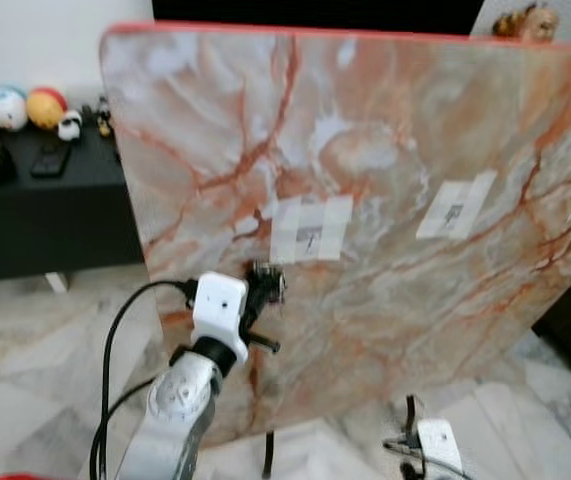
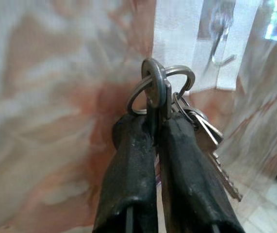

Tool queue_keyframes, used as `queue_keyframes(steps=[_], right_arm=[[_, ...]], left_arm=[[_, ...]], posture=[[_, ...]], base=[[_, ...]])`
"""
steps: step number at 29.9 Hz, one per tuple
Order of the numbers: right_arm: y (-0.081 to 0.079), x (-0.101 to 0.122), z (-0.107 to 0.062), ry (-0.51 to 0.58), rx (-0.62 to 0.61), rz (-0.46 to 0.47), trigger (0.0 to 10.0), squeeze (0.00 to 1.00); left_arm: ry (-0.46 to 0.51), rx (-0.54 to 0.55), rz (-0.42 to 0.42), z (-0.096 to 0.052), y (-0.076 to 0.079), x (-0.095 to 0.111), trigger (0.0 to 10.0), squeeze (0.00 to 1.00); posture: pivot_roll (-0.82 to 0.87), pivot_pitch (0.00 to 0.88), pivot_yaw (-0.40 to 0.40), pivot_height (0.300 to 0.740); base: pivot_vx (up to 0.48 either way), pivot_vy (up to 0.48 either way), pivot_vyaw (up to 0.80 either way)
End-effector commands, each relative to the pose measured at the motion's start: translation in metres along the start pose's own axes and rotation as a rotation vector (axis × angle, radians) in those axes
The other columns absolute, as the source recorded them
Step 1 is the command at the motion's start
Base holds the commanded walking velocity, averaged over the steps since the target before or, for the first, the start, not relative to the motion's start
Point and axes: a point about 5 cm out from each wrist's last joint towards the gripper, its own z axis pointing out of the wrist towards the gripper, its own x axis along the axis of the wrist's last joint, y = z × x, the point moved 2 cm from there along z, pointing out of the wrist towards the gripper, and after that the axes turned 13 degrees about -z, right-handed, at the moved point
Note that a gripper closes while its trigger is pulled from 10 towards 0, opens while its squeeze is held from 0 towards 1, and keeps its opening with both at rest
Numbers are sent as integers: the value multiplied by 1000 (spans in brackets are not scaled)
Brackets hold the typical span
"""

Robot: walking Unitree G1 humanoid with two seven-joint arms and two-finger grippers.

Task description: Hang keys on a hook

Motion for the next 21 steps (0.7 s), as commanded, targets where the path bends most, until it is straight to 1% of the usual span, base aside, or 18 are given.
queue_keyframes(steps=[1, 9, 12, 16, 17, 19, 21], right_arm=[[-4, 4, 1, 9, 10, -1, 10000, 0], [-4, 5, 1, 9, 11, -8, 10000, 0], [-4, 5, 1, 9, 12, -10, 10000, 0], [-5, 5, 1, 10, 13, -13, 10000, 0], [-5, 5, 1, 10, 13, -13, 10000, 0], [-6, 5, 1, 10, 14, -11, 10000, 0], [-6, 6, 1, 11, 14, -11, 10000, 0]], left_arm=[[24, -41, -8, 1, 7, 5, 10000, 0], [-3, -105, -17, -3, 14, 3, 10000, 0], [-34, -177, -26, -5, 24, 0, 10000, 0], [-56, -244, -27, -6, 33, -1, 10000, 0], [-56, -244, -27, -6, 33, -1, 10000, 0], [-57, -267, -26, -2, 38, 0, 10000, 0], [-57, -259, -20, 0, 38, 0, 10000, 0]], posture=[[87, 0, -115, 740], [90, 0, -116, 740], [91, 0, -114, 740], [90, 0, -112, 740], [90, 0, -112, 740], [90, 0, -111, 740], [90, 0, -110, 740]], base=[[0, 0, 0], [0, 0, 0], [0, 0, 0], [0, 0, 0], [0, 0, 0], [0, 0, 0], [0, 0, 0]])
